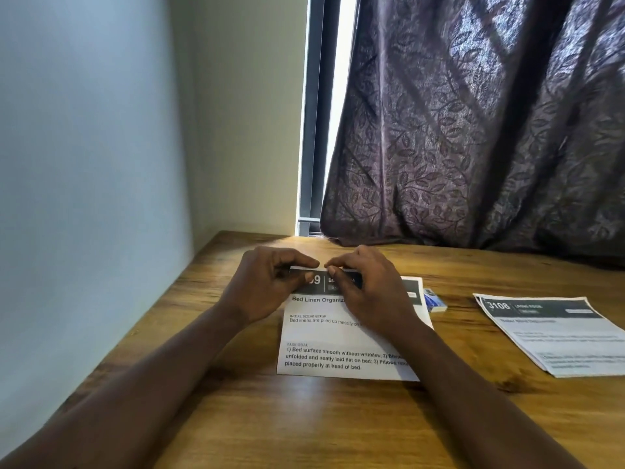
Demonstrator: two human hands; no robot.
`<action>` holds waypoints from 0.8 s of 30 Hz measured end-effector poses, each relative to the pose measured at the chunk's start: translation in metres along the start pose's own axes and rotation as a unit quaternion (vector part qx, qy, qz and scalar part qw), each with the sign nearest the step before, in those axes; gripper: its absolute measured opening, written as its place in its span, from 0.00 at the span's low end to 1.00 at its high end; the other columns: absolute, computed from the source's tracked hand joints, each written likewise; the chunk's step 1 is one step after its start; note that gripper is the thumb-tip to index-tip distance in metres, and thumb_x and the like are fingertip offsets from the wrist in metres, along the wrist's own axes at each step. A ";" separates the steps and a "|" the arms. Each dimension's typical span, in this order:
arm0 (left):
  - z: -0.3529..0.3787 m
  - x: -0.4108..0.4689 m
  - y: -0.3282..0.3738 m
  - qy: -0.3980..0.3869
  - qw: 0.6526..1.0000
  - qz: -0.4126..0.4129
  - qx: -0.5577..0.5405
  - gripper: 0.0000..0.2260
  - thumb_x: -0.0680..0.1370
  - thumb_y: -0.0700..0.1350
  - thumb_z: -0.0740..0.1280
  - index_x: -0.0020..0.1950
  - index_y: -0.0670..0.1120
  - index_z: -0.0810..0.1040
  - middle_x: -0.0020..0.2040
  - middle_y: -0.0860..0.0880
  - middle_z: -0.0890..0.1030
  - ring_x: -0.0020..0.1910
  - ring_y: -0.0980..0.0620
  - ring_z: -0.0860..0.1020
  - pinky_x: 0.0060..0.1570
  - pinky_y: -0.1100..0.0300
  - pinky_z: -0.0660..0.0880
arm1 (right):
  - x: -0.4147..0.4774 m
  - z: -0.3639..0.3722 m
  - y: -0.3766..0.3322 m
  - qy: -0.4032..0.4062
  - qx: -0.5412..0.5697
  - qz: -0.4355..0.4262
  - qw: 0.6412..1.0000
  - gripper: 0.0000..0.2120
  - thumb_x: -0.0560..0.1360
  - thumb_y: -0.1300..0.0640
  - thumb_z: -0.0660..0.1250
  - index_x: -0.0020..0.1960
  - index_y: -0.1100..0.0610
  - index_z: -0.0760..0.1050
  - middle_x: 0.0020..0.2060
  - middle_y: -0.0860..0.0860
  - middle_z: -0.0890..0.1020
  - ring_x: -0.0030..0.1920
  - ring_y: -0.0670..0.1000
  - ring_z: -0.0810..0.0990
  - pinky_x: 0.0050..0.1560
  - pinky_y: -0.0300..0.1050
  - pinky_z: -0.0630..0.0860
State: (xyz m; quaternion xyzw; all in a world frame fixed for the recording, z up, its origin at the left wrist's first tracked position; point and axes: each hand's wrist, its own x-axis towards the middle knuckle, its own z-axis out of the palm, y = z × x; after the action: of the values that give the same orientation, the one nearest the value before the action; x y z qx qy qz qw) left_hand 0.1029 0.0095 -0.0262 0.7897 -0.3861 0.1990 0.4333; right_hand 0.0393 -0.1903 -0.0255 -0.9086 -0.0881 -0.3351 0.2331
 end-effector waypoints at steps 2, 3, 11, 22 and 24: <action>-0.005 0.001 -0.001 -0.036 0.998 0.017 0.057 0.10 0.76 0.44 0.76 0.57 0.52 0.86 0.50 0.59 0.87 0.44 0.63 0.83 0.41 0.72 0.75 | -0.003 0.001 -0.004 -0.020 -0.039 0.008 0.999 0.12 0.82 0.46 0.64 0.58 0.49 0.82 0.45 0.46 0.77 0.48 0.46 0.73 0.44 0.44 0.66; -0.008 0.001 -0.003 -0.061 0.996 0.015 0.069 0.10 0.76 0.44 0.76 0.57 0.53 0.86 0.51 0.59 0.87 0.45 0.62 0.83 0.43 0.70 0.77 | -0.004 0.002 -0.008 -0.033 -0.062 0.008 0.998 0.13 0.82 0.45 0.63 0.58 0.49 0.81 0.47 0.46 0.78 0.48 0.47 0.75 0.44 0.44 0.68; -0.027 -0.003 -0.015 -0.209 0.966 -0.084 0.126 0.06 0.75 0.45 0.75 0.48 0.57 0.84 0.44 0.62 0.84 0.41 0.65 0.78 0.37 0.70 0.67 | -0.018 0.007 -0.027 -0.130 -0.168 -0.033 0.977 0.15 0.79 0.37 0.62 0.54 0.47 0.78 0.47 0.45 0.81 0.49 0.49 0.79 0.49 0.50 0.77; -0.019 -0.005 -0.023 -0.135 0.970 -0.091 0.182 0.06 0.75 0.47 0.73 0.52 0.53 0.86 0.49 0.55 0.84 0.45 0.58 0.79 0.39 0.69 0.69 | -0.006 0.003 -0.004 -0.148 -0.164 -0.036 0.975 0.14 0.79 0.42 0.65 0.61 0.46 0.80 0.53 0.45 0.78 0.54 0.49 0.76 0.53 0.47 0.69; -0.018 -0.005 -0.024 -0.124 0.970 -0.094 0.186 0.06 0.75 0.46 0.73 0.52 0.53 0.86 0.50 0.54 0.85 0.45 0.58 0.79 0.39 0.69 0.68 | -0.008 -0.001 -0.009 -0.143 -0.094 -0.007 0.985 0.13 0.79 0.45 0.67 0.61 0.46 0.80 0.53 0.45 0.78 0.53 0.46 0.76 0.54 0.48 0.73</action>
State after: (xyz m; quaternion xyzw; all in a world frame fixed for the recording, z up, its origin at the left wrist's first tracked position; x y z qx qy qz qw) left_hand 0.1194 0.0342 -0.0324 0.9078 -0.3169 0.1258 0.2442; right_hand 0.0303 -0.1831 -0.0270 -0.9644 -0.0956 -0.2098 0.1295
